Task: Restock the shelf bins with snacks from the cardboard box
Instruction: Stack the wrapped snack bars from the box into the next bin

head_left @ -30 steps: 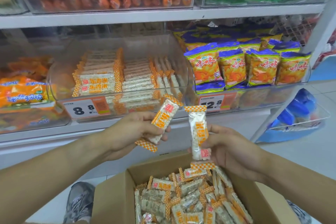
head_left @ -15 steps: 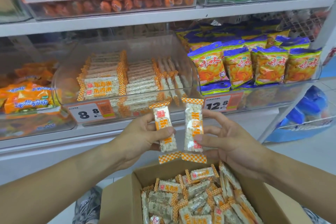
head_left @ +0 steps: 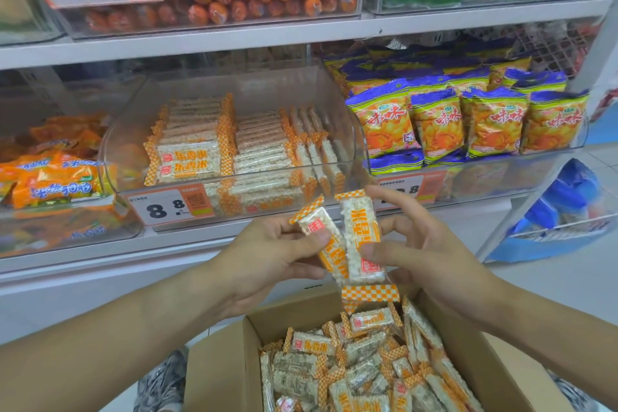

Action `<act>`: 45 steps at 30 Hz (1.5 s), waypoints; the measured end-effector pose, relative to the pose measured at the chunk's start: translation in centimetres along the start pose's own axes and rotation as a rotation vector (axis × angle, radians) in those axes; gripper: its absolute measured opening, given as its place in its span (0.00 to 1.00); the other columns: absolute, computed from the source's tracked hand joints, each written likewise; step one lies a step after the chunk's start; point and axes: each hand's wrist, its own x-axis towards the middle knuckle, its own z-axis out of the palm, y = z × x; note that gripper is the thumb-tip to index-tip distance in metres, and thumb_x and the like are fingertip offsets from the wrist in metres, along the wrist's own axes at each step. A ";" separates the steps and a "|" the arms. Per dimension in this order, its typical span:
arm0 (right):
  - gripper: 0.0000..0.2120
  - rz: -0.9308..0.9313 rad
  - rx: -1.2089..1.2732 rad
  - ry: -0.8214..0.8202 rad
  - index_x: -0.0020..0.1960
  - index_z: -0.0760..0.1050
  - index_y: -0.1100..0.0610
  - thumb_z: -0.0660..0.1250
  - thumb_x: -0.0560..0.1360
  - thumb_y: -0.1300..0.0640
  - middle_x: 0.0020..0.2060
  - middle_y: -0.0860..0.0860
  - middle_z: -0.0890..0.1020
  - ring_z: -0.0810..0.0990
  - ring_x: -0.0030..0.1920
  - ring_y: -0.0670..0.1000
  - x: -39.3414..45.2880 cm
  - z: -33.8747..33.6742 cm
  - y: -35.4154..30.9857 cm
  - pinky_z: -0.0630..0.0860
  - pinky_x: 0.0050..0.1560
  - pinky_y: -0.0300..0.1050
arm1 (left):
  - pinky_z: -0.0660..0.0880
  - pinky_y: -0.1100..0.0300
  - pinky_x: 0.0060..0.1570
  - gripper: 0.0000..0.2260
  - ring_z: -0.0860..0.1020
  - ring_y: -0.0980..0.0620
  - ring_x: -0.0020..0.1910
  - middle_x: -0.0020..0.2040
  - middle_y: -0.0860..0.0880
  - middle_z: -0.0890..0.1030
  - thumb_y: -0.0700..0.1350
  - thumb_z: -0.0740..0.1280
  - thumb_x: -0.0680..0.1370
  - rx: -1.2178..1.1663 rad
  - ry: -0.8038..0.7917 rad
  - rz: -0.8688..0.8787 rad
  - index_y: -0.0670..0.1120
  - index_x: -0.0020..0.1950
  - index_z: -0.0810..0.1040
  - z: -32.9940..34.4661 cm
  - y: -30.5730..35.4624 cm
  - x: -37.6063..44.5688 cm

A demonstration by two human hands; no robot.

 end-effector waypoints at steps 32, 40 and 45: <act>0.26 -0.197 -0.553 -0.192 0.65 0.71 0.40 0.77 0.72 0.48 0.62 0.39 0.77 0.76 0.65 0.44 0.5 0.1 0.8 0.75 0.62 0.50 | 0.80 0.60 0.45 0.19 0.84 0.50 0.47 0.49 0.47 0.86 0.43 0.71 0.70 0.125 0.005 0.230 0.41 0.61 0.78 -3.2 2.0 -3.3; 0.18 -0.368 -0.567 -0.279 0.60 0.77 0.45 0.76 0.72 0.47 0.53 0.45 0.83 0.81 0.57 0.47 4.0 6.2 -2.5 0.77 0.58 0.46 | 0.76 0.70 0.46 0.13 0.83 0.61 0.47 0.48 0.56 0.86 0.45 0.69 0.74 0.279 0.114 0.382 0.46 0.59 0.78 -7.4 3.3 -6.0; 0.18 -0.472 -0.633 -0.247 0.60 0.77 0.53 0.77 0.72 0.55 0.49 0.46 0.84 0.83 0.50 0.44 8.9 9.2 -6.5 0.82 0.49 0.44 | 0.74 0.72 0.47 0.21 0.79 0.63 0.50 0.50 0.56 0.81 0.61 0.76 0.67 0.512 0.565 0.548 0.60 0.56 0.75 -12.2 3.6 -5.9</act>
